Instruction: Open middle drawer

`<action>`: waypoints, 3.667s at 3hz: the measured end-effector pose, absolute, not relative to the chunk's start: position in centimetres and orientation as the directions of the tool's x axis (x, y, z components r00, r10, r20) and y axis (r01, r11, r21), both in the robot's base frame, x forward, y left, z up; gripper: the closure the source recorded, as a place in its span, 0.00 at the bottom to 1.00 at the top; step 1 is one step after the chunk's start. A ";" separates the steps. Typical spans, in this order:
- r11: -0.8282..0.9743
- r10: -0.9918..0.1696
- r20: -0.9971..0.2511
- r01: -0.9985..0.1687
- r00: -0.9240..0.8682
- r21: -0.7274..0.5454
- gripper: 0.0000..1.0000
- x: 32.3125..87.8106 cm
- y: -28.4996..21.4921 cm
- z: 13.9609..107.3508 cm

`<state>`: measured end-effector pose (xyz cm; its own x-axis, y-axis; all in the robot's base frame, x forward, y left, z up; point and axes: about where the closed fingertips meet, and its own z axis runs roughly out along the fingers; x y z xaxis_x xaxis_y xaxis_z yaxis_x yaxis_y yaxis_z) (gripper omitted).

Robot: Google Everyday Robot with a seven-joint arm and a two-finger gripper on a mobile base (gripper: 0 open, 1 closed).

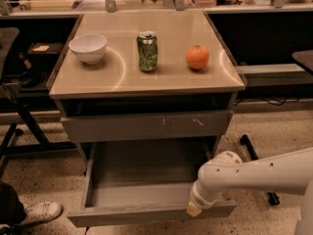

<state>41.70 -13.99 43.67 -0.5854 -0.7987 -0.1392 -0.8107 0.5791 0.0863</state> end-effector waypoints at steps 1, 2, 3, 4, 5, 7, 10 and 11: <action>0.591 -0.792 -0.131 -0.802 -0.597 0.085 1.00 41.1 -14.1 43.8; 0.602 -0.784 -0.123 -0.794 -0.608 0.084 1.00 40.5 -14.3 43.9; 0.613 -0.777 -0.115 -0.785 -0.619 0.083 1.00 39.9 -14.4 44.0; 0.628 -0.765 -0.106 -0.773 -0.635 0.090 1.00 39.1 -14.4 44.3; 0.646 -0.752 -0.095 -0.758 -0.653 0.097 1.00 38.1 -14.5 44.7; 0.655 -0.745 -0.087 -0.750 -0.662 0.094 1.00 37.6 -14.7 45.2; 0.739 -0.671 -0.040 -0.672 -0.741 0.044 1.00 32.1 -17.6 49.2; 0.730 -0.676 -0.066 -0.679 -0.734 0.073 1.00 34.4 -16.8 48.4</action>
Offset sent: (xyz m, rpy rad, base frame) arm -0.2010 -0.0800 0.0907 -0.1781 0.1071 -0.3475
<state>34.39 -16.78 48.36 -0.7341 -0.6759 -0.0657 -0.6791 0.7304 0.0731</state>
